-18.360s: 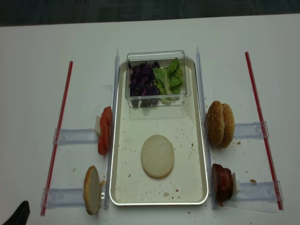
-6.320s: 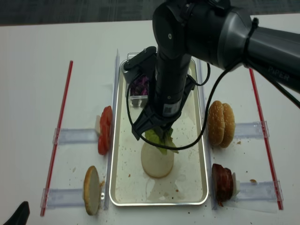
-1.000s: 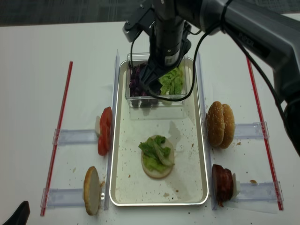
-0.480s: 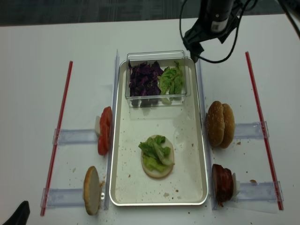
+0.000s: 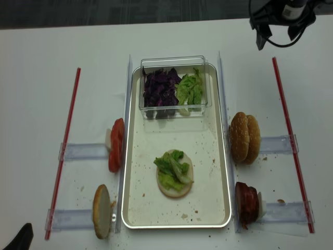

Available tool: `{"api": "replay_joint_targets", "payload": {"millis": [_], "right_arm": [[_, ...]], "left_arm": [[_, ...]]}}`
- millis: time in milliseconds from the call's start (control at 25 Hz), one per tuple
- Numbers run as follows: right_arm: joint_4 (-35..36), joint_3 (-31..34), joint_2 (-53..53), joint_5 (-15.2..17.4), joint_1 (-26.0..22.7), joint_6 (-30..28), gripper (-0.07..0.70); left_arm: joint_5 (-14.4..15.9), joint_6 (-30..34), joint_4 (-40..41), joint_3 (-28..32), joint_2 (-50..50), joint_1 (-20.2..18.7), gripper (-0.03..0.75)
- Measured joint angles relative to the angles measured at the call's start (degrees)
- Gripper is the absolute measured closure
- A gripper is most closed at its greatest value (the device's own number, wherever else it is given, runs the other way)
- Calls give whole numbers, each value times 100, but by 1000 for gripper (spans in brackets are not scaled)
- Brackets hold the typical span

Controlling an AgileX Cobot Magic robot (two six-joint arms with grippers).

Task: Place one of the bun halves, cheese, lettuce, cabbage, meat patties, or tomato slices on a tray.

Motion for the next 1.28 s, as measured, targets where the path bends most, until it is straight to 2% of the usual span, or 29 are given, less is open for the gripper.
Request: {"api": "replay_joint_targets", "payload": {"millis": [200, 440, 920, 1280], "right_arm": [[-99, 0, 0, 0, -211, 0, 4], [-418, 0, 0, 0, -222, 0, 4], [-262, 0, -12, 0, -222, 0, 4], [-262, 235, -693, 34, -222, 34, 4]], "left_arm": [[0, 0, 0, 0, 0, 0, 181], [0, 0, 0, 0, 0, 0, 181], [0, 0, 0, 0, 0, 0, 181], [0, 0, 0, 0, 0, 0, 181]]}}
